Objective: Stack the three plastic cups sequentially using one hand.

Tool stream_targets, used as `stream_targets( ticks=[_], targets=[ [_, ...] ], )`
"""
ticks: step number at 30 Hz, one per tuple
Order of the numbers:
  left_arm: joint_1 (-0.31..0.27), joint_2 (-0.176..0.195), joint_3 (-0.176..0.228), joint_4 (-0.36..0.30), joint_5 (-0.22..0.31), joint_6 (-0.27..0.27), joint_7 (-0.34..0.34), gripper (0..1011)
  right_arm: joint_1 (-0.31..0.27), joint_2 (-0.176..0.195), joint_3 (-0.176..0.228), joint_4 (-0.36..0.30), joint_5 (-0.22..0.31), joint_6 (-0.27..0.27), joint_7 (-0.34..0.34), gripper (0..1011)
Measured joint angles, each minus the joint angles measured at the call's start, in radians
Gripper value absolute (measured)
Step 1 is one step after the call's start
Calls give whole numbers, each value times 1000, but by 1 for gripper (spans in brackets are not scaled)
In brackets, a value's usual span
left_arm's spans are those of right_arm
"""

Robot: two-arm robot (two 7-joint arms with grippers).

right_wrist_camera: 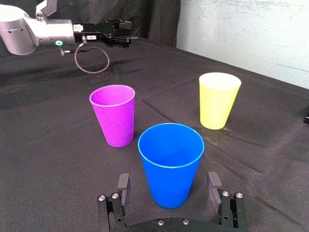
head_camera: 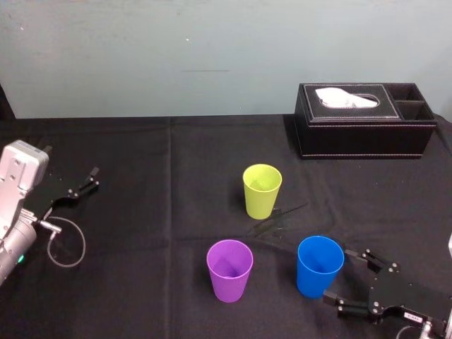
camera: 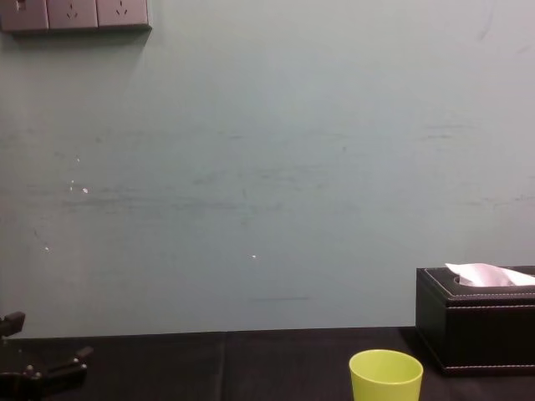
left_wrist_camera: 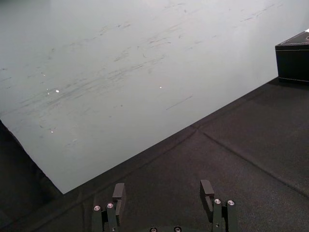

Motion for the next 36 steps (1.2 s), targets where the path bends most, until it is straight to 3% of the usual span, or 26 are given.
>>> stream_targets(
  ticks=[20, 28, 36],
  targets=[
    [0, 0, 0, 0, 0, 0, 0, 1011, 84, -47, -54, 41, 2, 29, 6, 1003],
    [0, 0, 0, 0, 0, 0, 0, 1011, 134, -73, -88, 64, -21, 44, -10, 1003],
    [0, 0, 0, 0, 0, 0, 0, 1011, 133, -72, -87, 64, -22, 45, -12, 1003]
  ],
)
